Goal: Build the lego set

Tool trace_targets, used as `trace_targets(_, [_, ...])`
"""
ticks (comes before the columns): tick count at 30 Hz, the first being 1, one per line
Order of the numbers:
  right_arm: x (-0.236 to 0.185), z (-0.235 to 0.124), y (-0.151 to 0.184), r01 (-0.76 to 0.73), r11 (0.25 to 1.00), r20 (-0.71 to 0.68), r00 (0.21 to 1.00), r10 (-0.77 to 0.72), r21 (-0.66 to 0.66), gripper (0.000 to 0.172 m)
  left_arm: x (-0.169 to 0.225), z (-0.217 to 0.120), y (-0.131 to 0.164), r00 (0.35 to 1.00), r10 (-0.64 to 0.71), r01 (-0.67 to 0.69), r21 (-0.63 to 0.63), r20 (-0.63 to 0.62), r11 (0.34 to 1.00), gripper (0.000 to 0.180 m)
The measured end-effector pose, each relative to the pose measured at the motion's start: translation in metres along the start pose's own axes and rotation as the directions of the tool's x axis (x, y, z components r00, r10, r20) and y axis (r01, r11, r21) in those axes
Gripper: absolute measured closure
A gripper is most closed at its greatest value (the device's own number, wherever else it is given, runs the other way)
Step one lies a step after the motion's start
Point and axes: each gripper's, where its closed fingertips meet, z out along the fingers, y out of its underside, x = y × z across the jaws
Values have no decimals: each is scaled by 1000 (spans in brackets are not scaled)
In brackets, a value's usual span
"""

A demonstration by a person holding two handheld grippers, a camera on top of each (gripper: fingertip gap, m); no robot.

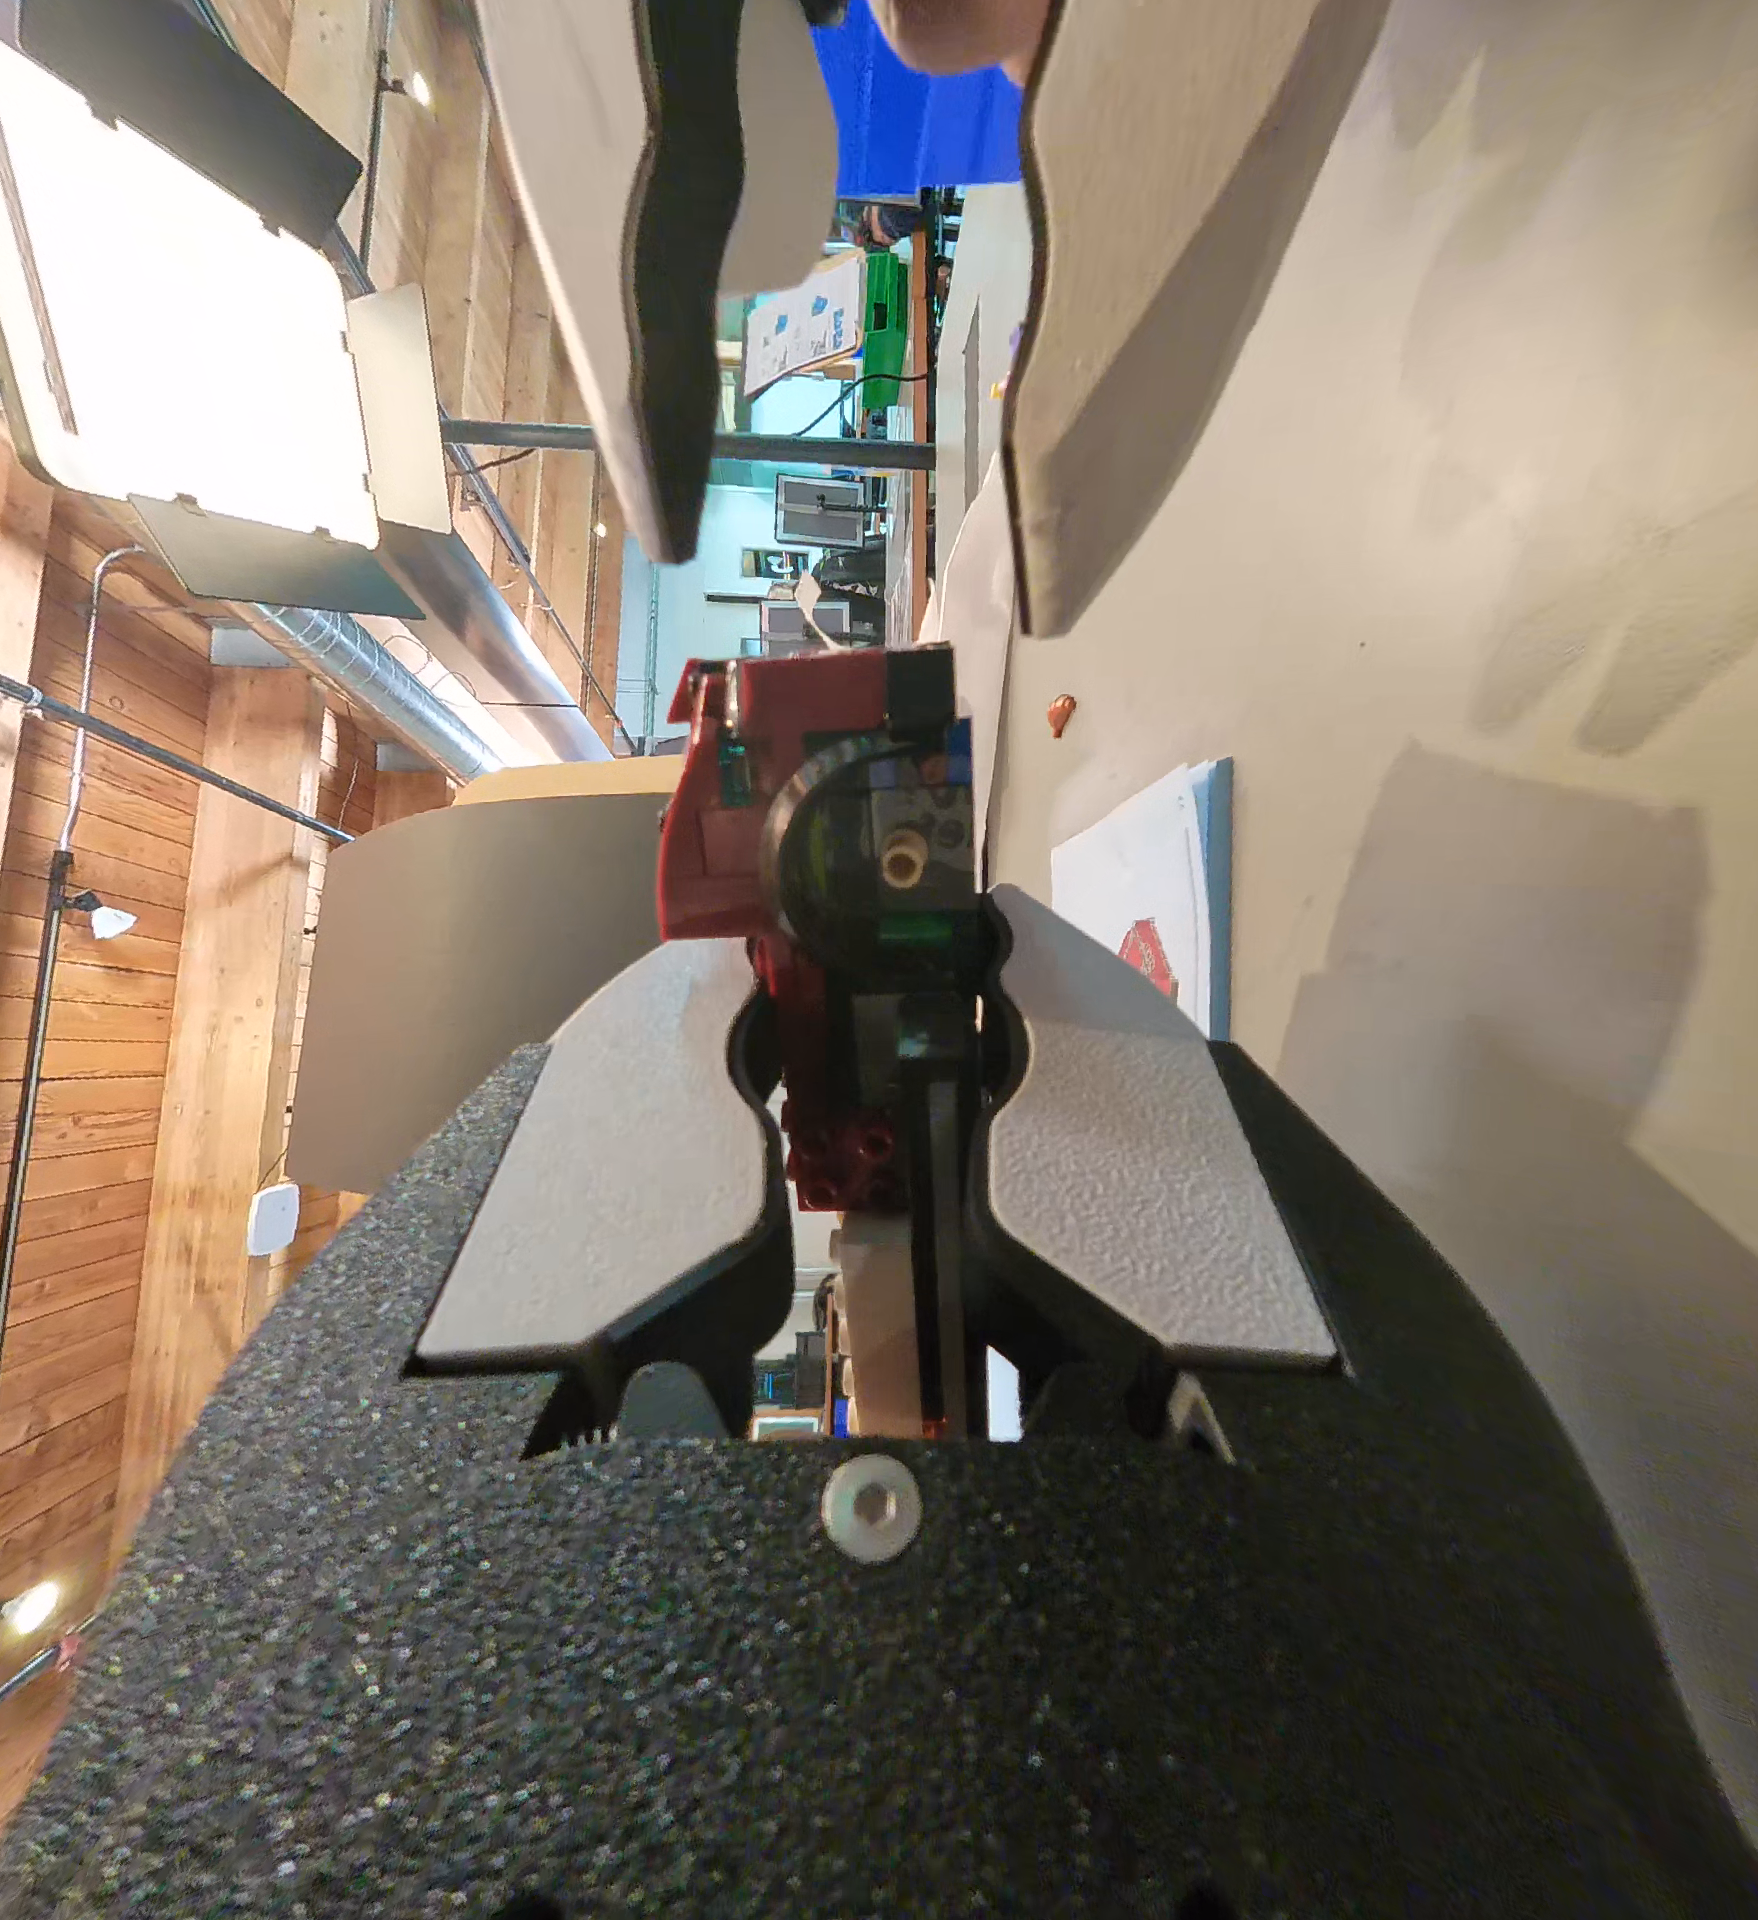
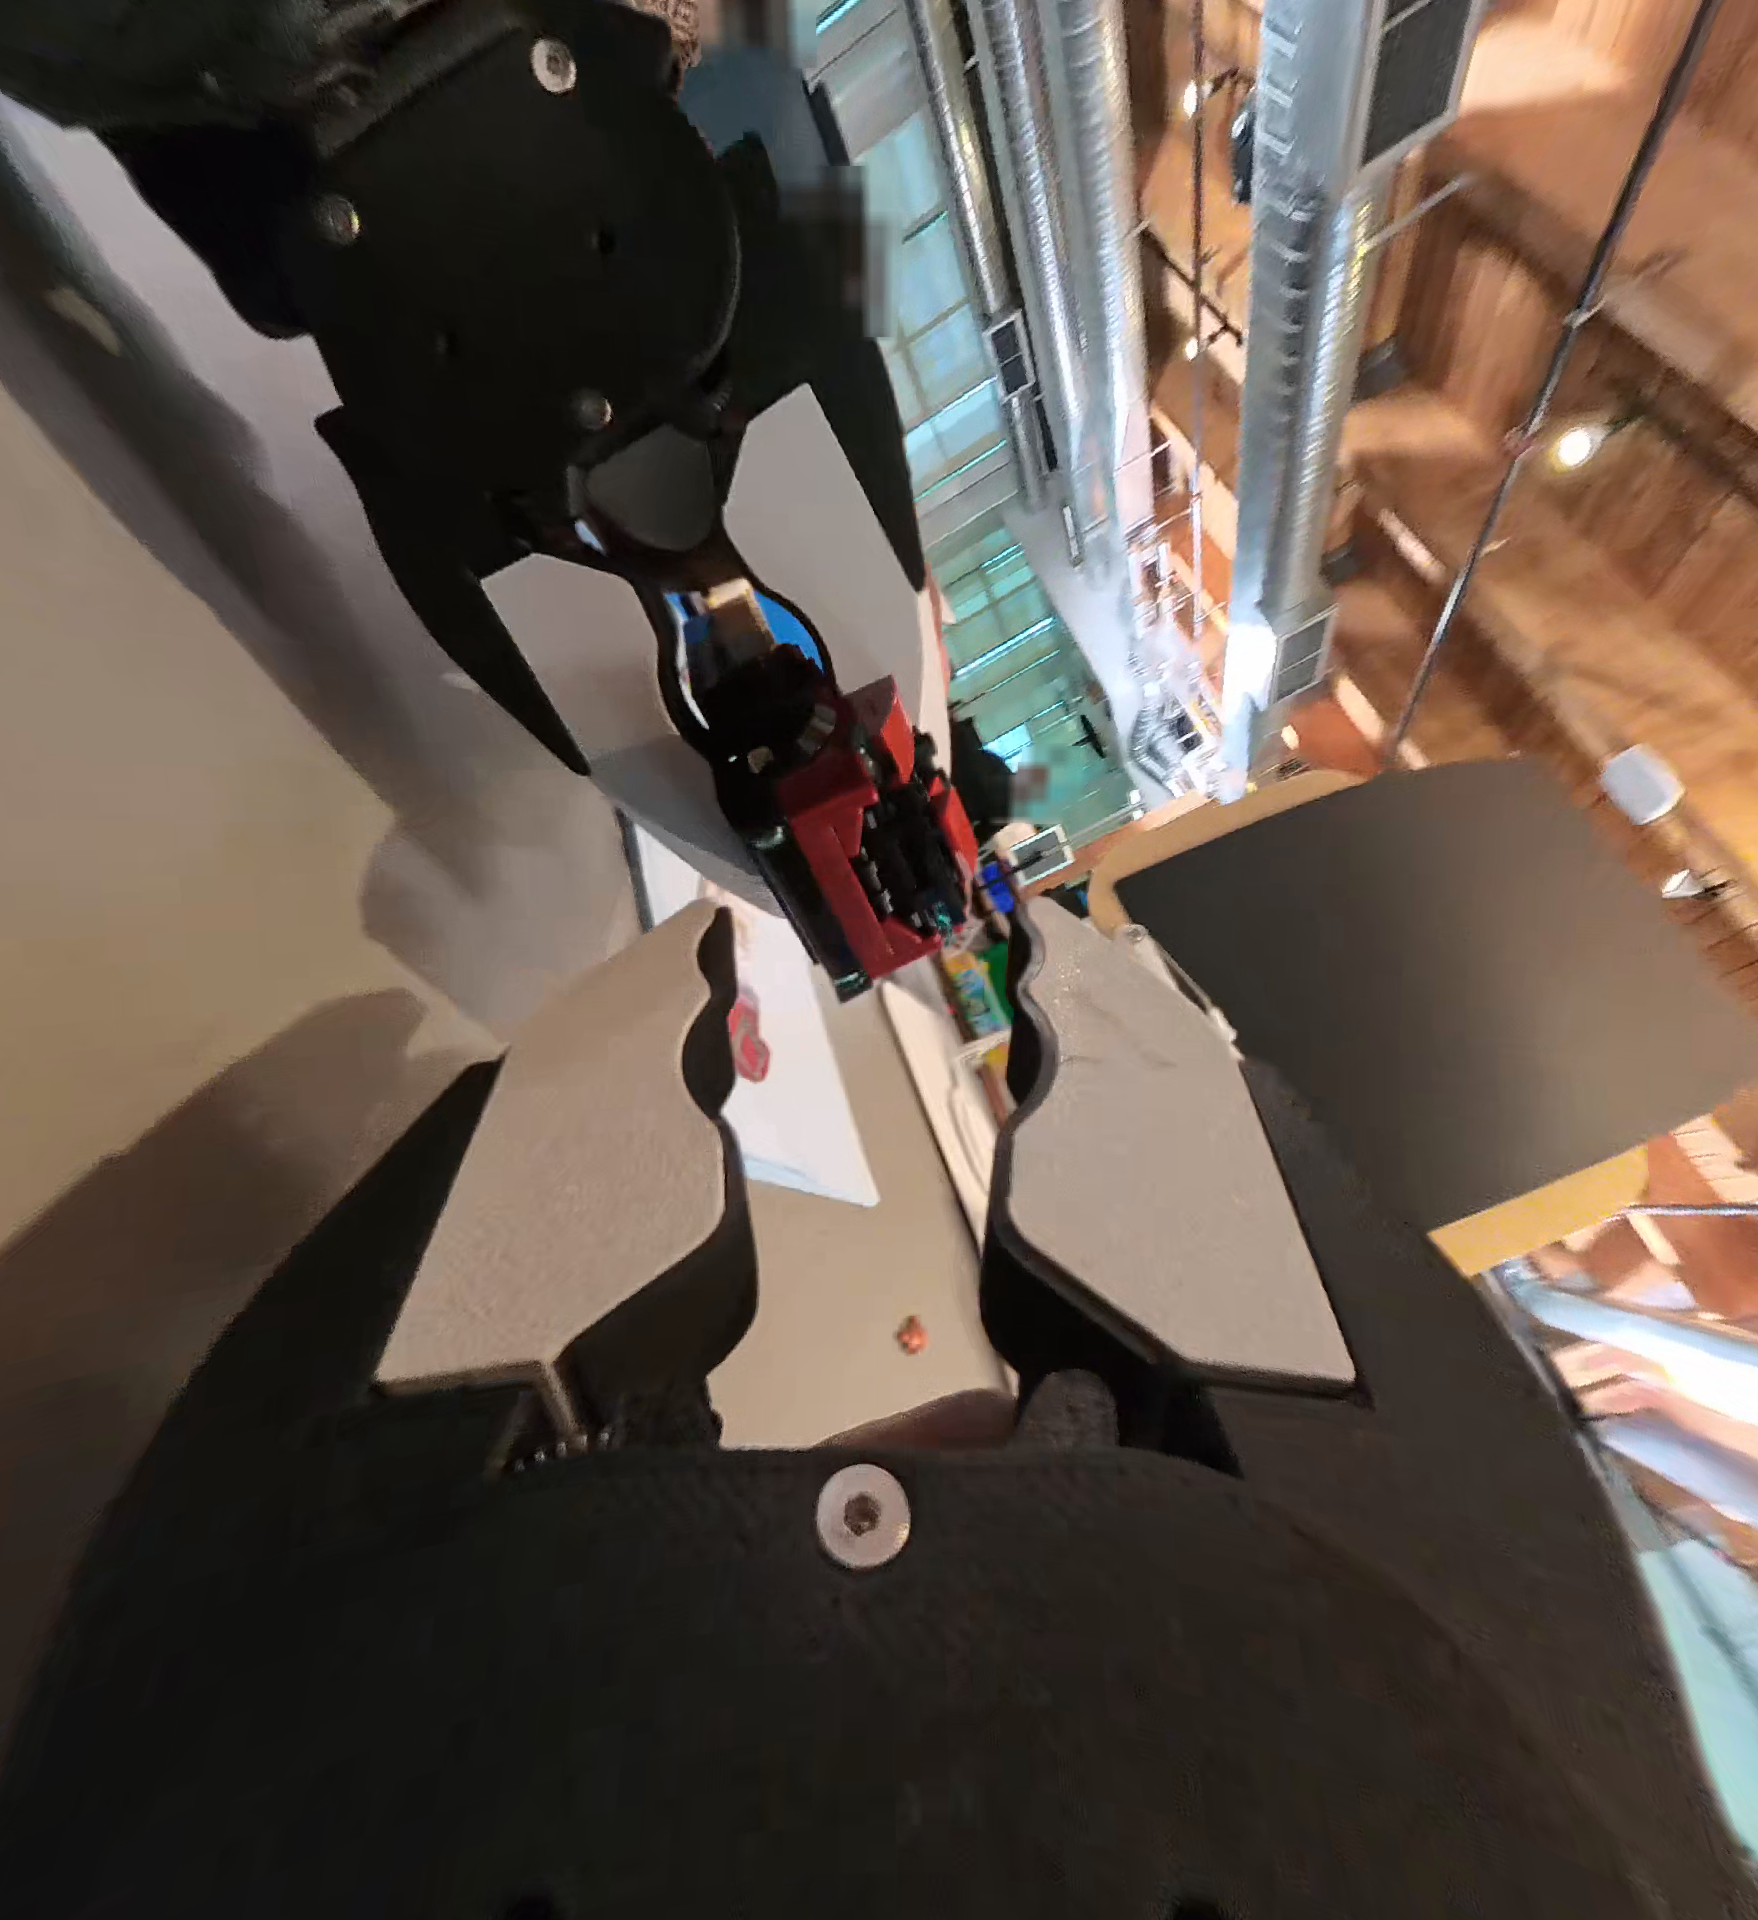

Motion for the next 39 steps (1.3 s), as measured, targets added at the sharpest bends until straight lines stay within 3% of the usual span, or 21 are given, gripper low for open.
trace_targets(7, [5,7,-5,46,998,-40,998,-44,48,122,-3,1,4,999,-37,37,3,3,999,146])
trace_targets(20, [5,9,6,122,992,-11,993,-121,20,118,-4,0,4,996,-87,87,32,-9,996,146])
trace_targets(39, [-13,7,1,226,974,72,971,-228,36,120,5,-1,2,998,22,-20,35,-52,999,145])
